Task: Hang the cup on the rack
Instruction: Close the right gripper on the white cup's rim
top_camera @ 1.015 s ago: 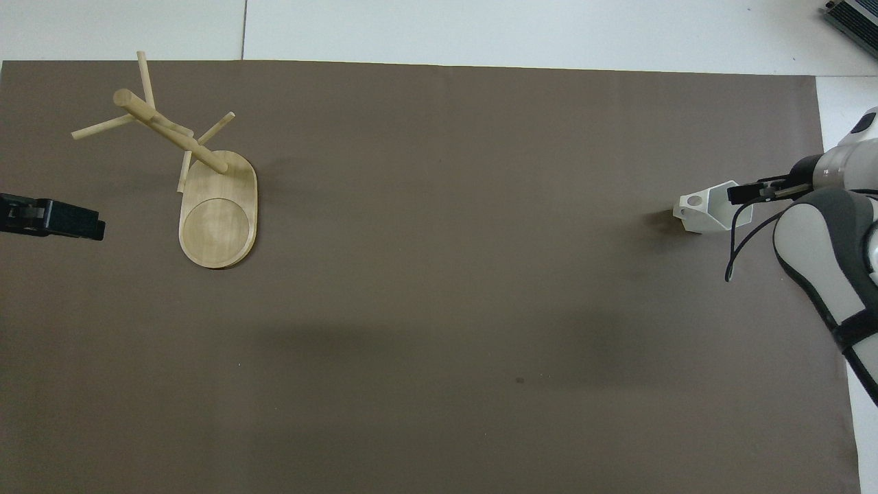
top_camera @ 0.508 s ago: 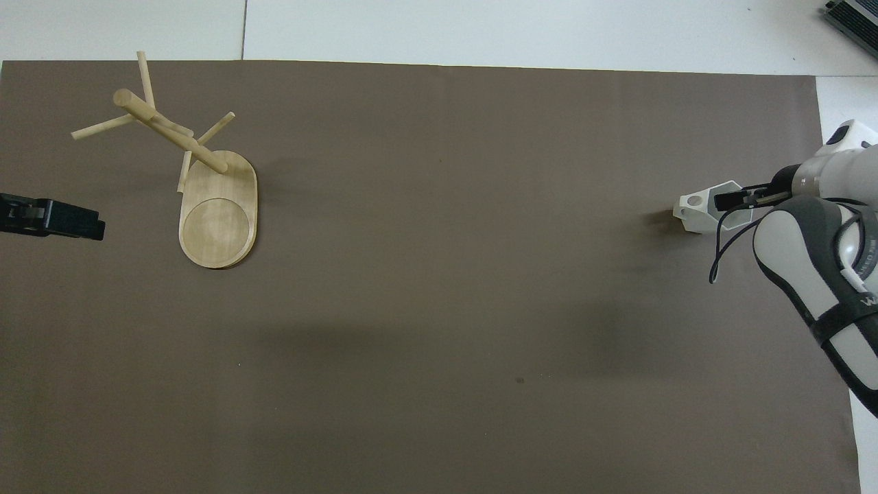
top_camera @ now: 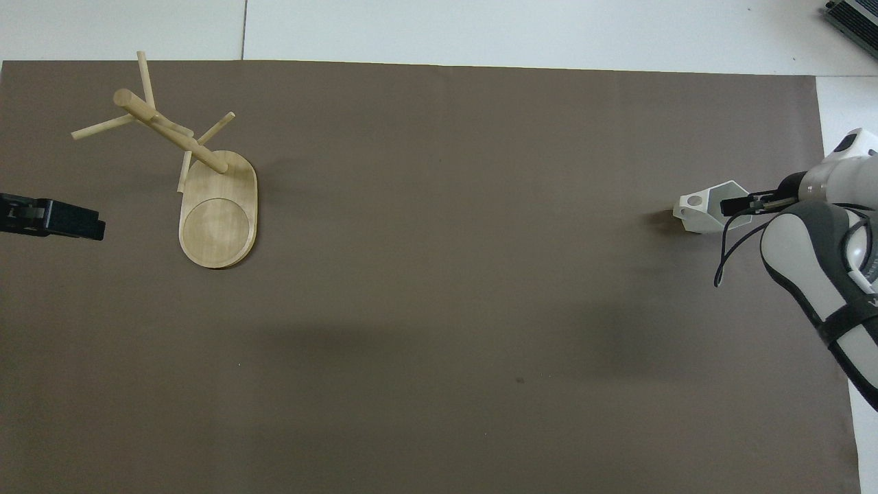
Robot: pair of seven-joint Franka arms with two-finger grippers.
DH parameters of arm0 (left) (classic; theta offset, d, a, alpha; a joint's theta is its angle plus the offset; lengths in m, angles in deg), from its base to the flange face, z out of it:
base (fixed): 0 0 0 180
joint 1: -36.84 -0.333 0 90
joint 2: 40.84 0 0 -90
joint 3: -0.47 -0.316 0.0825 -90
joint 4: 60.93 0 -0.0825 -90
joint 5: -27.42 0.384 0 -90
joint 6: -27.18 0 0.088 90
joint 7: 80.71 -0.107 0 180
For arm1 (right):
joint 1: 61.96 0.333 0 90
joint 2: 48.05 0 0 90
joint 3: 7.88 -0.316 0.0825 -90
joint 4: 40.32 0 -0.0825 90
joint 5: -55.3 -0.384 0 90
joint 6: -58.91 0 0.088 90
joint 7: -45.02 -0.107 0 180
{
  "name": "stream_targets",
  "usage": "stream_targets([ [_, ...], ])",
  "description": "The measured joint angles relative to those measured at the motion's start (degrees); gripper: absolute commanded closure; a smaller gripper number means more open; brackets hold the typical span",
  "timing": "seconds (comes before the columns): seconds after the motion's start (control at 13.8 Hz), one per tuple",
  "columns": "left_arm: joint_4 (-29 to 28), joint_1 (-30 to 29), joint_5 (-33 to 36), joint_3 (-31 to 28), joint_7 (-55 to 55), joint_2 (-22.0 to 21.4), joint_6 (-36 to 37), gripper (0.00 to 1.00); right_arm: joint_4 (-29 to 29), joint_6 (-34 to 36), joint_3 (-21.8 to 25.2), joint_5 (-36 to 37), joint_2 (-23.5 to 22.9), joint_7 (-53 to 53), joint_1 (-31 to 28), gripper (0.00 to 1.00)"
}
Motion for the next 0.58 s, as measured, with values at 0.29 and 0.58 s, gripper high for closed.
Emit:
stream_targets([
  [0.29, 0.00, 0.00, 0.00, 0.00, 0.00, 0.00, 0.00, 0.00, -0.62, 0.00, -0.04, 0.00, 0.02, -4.84, -0.19, 0.00],
  [0.58, 0.00, 0.00, 0.00, 0.00, 0.00, 0.00, 0.00, 0.00, -0.80, 0.57, -0.16, 0.00, 0.06, -9.39, -0.15, 0.00],
])
